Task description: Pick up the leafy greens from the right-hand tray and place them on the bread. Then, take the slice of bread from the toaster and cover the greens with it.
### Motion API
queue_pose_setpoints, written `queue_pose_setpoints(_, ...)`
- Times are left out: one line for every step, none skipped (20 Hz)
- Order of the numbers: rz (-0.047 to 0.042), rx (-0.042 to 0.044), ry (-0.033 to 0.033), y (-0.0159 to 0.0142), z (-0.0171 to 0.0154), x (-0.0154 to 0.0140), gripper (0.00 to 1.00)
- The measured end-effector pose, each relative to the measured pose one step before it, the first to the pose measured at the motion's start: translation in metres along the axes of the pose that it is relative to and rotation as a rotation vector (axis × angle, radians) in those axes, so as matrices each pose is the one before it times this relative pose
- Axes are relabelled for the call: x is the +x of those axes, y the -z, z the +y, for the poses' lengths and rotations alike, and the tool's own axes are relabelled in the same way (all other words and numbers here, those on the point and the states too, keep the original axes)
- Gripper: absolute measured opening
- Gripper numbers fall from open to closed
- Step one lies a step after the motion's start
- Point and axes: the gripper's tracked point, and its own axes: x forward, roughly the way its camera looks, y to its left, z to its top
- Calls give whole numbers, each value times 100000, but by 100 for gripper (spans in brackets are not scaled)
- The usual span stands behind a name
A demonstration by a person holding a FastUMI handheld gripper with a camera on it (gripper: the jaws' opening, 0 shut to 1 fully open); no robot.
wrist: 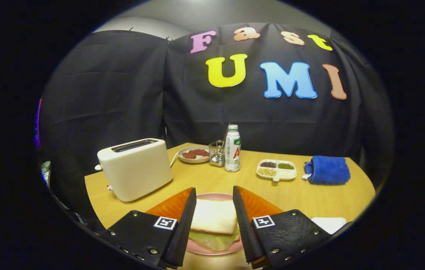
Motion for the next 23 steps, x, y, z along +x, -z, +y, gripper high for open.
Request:
queue_pose_setpoints(-3151,329,1034,-1508,-1096,-507,59)
queue_pose_setpoints(-2706,689,633,-1344,-991,-436,59)
queue_pose_setpoints(-2420,592,534,-1273,-1126,-447,59)
queue_pose_setpoints(-2387,170,803,-1176,-1127,-489,59)
queue_pose_setpoints(-2538,-307,1305,-1128,-1288,-566,59)
queue_pose_setpoints(-2609,-817,1217,-1055,-1313,-388,59)
queue_pose_setpoints(-2635,-1373,678,-870,-1203,-443,59)
queue_pose_setpoints(-1737,-1641,1294,-575,-1343,-395,59)
queue_pose_setpoints(-675,-1556,2047,-274,-1547,-558,59)
queue_pose_setpoints(-75,-1457,1584,-32,-1388,-562,59)
queue_pose_setpoints(-97,-1151,1391,-16,-1343,-570,59)
queue_pose_setpoints(-182,-750,963,-98,-1213,-485,59)
queue_pose_setpoints(-158,-293,706,-7,-1180,-474,59)
queue_pose_setpoints(34,15,996,78,-1239,-488,59)
queue_pose_setpoints(-45,-143,1243,101,-1354,-446,59)
queue_pose_setpoints(206,-267,2041,173,-1459,-449,59)
queue_pose_setpoints(-15,-74,2158,144,-1529,-503,59)
queue_pose_setpoints(-209,125,1413,155,-1254,-469,59)
queue_pose_setpoints(-401,349,1916,93,-1431,-451,59)
queue_pose_setpoints(-340,468,1904,151,-1480,-349,59)
queue_pose_setpoints(-373,562,1591,86,-1408,-345,59)
queue_pose_setpoints(-563,595,1889,63,-1470,-352,59)
queue_pose_setpoints(-348,595,2223,55,-1560,-330,59)
